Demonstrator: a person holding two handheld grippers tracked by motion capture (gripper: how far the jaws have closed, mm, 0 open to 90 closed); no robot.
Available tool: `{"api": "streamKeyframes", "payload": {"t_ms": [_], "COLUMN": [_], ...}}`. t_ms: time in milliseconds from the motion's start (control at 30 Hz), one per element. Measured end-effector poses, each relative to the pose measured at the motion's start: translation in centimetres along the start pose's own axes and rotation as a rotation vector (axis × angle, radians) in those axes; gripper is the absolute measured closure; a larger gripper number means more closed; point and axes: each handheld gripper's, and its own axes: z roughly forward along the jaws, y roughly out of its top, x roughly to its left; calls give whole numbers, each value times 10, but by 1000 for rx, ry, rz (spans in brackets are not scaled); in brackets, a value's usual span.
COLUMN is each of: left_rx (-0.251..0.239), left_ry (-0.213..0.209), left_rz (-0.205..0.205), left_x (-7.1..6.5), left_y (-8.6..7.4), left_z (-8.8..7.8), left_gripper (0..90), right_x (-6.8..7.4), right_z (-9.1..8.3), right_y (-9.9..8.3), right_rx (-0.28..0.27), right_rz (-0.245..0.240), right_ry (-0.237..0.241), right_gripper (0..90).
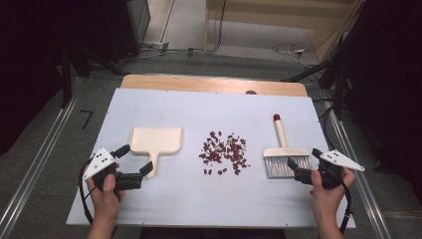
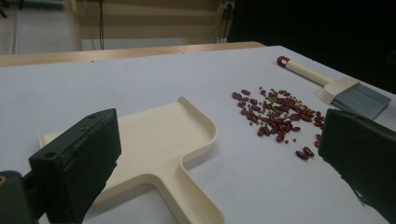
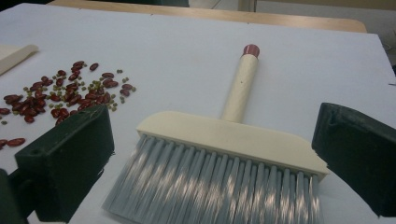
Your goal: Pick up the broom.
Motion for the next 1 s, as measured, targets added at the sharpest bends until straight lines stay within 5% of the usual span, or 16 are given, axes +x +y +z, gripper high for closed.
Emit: {"api": "streamKeyframes", "payload": {"t_ms": [533, 767, 1000], "left_rx": [7, 5, 16], "left_ry": [-8, -5, -18], "left_rz": [13, 7, 8], "left_x": [-8, -7, -10], "left_y": [0, 0, -1], "left_z": [4, 3, 7], "left_gripper": [0, 0, 0], "right_x": [5, 2, -6], "right_z": [3, 23, 52], "right_y": [41, 69, 88], "right_rx": [25, 73, 167], "right_rz": [-61, -63, -57], "right_ry": [12, 30, -18], "right_gripper": [0, 0, 0]}}
